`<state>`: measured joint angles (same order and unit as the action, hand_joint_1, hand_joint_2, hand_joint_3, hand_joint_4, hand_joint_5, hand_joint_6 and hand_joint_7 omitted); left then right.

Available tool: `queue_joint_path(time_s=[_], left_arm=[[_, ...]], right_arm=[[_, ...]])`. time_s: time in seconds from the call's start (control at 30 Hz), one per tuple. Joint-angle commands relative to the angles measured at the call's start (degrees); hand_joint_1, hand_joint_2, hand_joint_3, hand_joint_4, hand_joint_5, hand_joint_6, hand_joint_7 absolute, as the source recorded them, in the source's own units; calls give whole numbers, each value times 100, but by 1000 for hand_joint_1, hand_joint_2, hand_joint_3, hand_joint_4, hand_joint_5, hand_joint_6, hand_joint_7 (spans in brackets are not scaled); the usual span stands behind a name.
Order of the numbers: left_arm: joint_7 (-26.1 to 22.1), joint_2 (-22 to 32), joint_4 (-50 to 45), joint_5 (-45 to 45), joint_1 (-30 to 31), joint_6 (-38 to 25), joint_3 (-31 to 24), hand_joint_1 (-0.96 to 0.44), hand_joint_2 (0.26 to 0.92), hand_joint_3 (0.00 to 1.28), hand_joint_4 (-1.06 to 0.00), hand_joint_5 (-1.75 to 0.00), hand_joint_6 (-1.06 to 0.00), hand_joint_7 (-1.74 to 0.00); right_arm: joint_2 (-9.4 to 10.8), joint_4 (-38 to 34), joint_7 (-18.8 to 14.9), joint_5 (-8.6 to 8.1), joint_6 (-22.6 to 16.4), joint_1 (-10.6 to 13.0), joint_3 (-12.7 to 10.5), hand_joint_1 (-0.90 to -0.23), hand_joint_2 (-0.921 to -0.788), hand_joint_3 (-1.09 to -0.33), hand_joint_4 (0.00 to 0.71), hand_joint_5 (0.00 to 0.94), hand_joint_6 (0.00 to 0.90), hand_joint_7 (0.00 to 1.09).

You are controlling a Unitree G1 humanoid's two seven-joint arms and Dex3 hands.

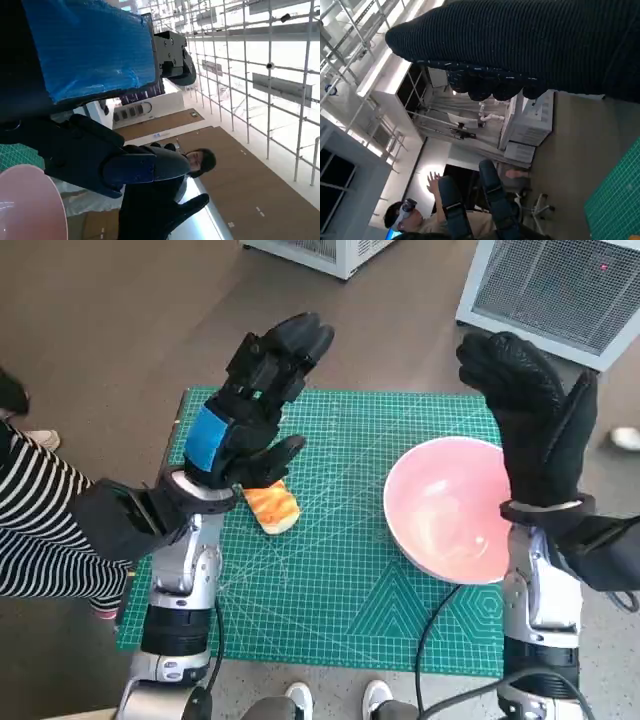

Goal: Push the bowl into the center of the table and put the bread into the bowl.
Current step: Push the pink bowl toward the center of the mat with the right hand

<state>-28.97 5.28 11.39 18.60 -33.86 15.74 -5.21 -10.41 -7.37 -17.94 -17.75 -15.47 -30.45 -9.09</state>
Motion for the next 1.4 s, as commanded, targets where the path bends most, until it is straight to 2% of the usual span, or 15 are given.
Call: queue_joint_path(time_s=[0.03, 0.2, 0.3, 0.53, 0.8, 1.0, 1.23, 1.4], left_arm=[[-30, 43, -3, 15, 32, 69, -7, -607, 921, 385, 1, -275, 1, -571], [-59, 78, -5, 52, 49, 61, -38, -613, 921, 383, 1, -273, 1, -569], [-81, 90, -18, 74, 74, 62, -51, -615, 921, 381, 1, -272, 1, -568], [-101, 116, -20, 111, 90, 44, -72, -619, 921, 377, -5, -278, 1, -566], [-104, 130, 23, 100, 82, 58, -86, -618, 921, 374, -9, -287, 1, -569], [-110, 147, 37, 89, 66, 60, -86, -620, 921, 372, -1, -285, 1, -571], [-114, 175, 37, 71, 48, 48, -83, -618, 921, 372, 1, -277, 1, -573], [-116, 200, -18, 71, 55, 14, -73, -616, 921, 375, 1, -276, 1, -576]], right_arm=[[-217, -30, -113, -86, 9, 188, -228, -680, -921, -645, 141, 2, 62, 493], [-377, -79, -123, -123, -132, 359, -520, -688, -921, -643, 137, 0, 49, 485], [-466, -204, -15, -36, -300, 472, -723, -692, -921, -645, 132, 0, 44, 481], [-660, -526, 317, 224, -700, 725, -1114, -679, -921, -714, 111, 0, 12, 468], [-820, -1245, 562, 280, -997, 852, -1444, -668, -921, -750, 85, 0, 0, 451], [-845, -2009, 648, 272, -1241, 795, -1565, -664, -921, -757, 70, 0, -1, 417], [-850, -3222, 656, 219, -1535, 581, -1636, -662, -921, -753, 67, 0, 1, 408], [-827, -4009, 708, 295, -1710, 412, -1579, -617, -921, -767, 72, 3, 7, 412]])
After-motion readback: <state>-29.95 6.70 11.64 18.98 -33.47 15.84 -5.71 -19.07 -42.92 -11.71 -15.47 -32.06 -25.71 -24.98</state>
